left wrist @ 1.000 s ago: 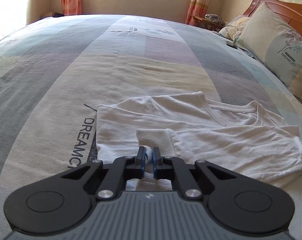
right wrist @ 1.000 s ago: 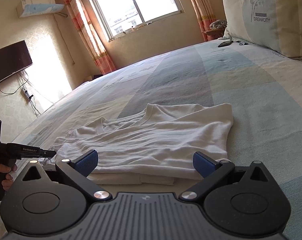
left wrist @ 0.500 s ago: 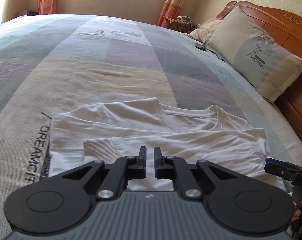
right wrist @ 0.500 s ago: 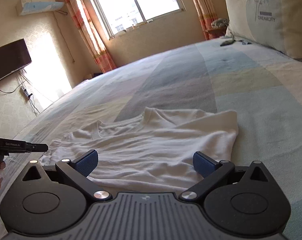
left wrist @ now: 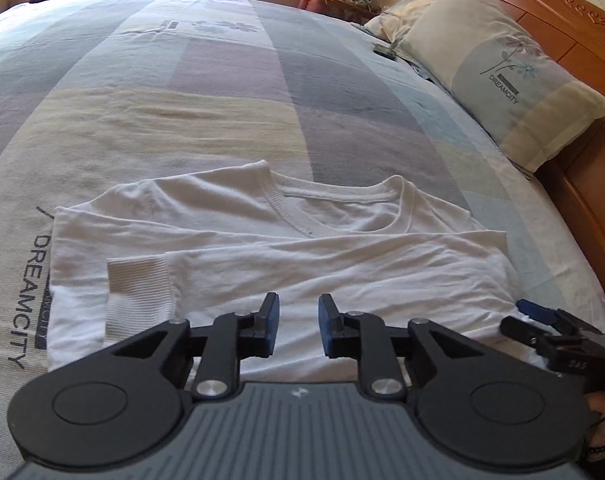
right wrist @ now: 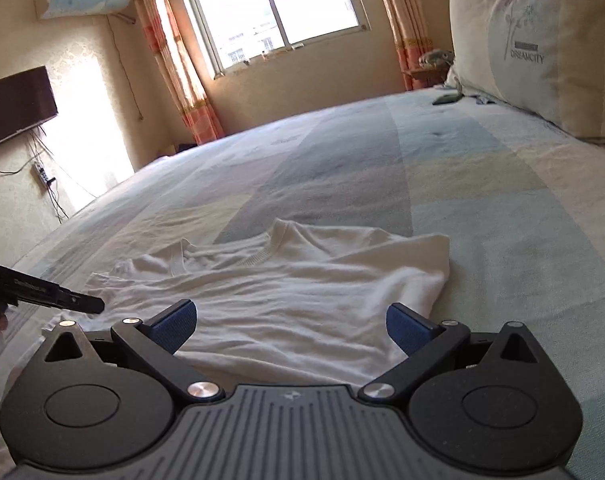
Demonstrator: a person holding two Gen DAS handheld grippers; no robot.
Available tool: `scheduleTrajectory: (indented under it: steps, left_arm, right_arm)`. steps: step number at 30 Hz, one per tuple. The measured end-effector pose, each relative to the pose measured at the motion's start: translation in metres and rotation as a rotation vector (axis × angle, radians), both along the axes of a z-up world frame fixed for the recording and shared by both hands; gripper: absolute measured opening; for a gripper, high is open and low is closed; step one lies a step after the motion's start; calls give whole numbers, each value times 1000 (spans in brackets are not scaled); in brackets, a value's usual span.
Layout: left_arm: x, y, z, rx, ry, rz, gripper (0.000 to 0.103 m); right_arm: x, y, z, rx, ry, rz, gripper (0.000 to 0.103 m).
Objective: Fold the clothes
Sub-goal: 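Open the left gripper and lift it away from the folded sleeves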
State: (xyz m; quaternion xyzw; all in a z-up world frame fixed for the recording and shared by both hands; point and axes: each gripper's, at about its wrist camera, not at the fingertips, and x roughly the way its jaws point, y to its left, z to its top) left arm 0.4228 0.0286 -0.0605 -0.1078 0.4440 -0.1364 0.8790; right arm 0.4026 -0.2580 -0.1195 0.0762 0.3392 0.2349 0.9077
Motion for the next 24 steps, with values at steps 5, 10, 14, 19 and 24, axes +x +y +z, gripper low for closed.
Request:
scheduleTrajectory:
  steps: [5,10,14,19,24]
  left_arm:
    - [25,-67,25,-95,38,-189,44]
    - [57,-155,20,-145,59,-358,49]
    - [86,-216,-8,-191,101,-423,49]
    - [118,-257,-48,-199,125,-391,49]
    - [127,-258,-51,-238,104,-331,49]
  right_arm:
    - [-3,-12,0,42,-1,7,103]
    - [-21,-22,9,79,-85,74,103]
    - [-32,-26,8,19,-118,119,103]
    - [-37,-38,6,30,-121,129,103]
    - [-35,-42,4,46,-121,125,103]
